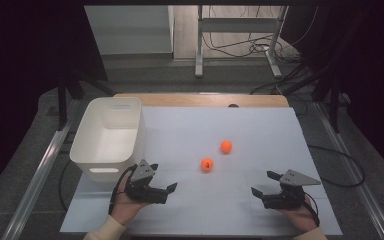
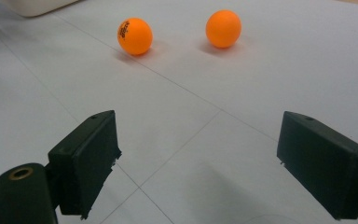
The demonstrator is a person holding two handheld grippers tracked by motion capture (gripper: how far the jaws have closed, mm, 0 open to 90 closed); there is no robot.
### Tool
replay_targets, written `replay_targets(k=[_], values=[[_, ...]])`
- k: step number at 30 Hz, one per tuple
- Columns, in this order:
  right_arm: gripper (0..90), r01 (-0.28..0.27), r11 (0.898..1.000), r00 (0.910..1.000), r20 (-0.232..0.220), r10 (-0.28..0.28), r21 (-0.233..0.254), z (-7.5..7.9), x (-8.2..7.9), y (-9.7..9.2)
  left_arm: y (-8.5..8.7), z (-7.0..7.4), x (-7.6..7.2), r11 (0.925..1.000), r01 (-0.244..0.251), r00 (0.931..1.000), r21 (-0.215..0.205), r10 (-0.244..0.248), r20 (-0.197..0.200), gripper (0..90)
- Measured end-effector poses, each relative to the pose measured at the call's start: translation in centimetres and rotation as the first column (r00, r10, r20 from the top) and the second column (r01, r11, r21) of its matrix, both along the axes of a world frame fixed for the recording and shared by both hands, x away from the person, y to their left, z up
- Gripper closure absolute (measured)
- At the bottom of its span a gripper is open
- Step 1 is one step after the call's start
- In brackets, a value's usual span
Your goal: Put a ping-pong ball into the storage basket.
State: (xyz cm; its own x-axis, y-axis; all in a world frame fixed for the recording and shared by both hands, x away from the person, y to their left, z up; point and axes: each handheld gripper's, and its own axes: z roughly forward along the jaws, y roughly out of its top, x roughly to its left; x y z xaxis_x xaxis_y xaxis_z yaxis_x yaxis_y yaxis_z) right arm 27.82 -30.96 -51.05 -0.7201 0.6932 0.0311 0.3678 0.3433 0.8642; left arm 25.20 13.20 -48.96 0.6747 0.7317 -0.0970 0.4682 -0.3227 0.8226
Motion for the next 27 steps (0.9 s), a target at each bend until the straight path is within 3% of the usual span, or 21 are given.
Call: replay_targets(k=[13,16,17,20,27], values=[[13.0,-0.003,1.0,1.0,-0.005,0.003,0.001,0.0,0.1,0.0,-1.0,0.4,0.9,0.9999,0.006,0.9999,-0.012,-0.007,-0.012,7.8],[13.0,-0.004,1.0,1.0,-0.003,0.004,-0.001,0.0,0.1,0.0,-1.1,0.6,1.1,0.9998,0.006,0.9997,0.016,-0.006,-0.022,7.6],[13.0,-0.004,1.0,1.0,-0.003,0.004,-0.001,0.0,0.1,0.0,-1.3,0.9,1.1,0.9995,0.002,1.0,0.033,-0.002,-0.003,7.6],[13.1,-0.005,1.0,1.0,-0.003,0.005,-0.004,-0.1,0.1,0.1,-1.5,1.6,1.4,0.9999,0.009,0.9999,0.014,-0.009,0.007,7.7],[13.1,-0.005,1.0,1.0,-0.001,0.005,-0.009,-0.1,0.1,0.1,-2.6,2.1,1.9,0.9991,0.033,0.9994,0.028,-0.034,0.01,7.6]])
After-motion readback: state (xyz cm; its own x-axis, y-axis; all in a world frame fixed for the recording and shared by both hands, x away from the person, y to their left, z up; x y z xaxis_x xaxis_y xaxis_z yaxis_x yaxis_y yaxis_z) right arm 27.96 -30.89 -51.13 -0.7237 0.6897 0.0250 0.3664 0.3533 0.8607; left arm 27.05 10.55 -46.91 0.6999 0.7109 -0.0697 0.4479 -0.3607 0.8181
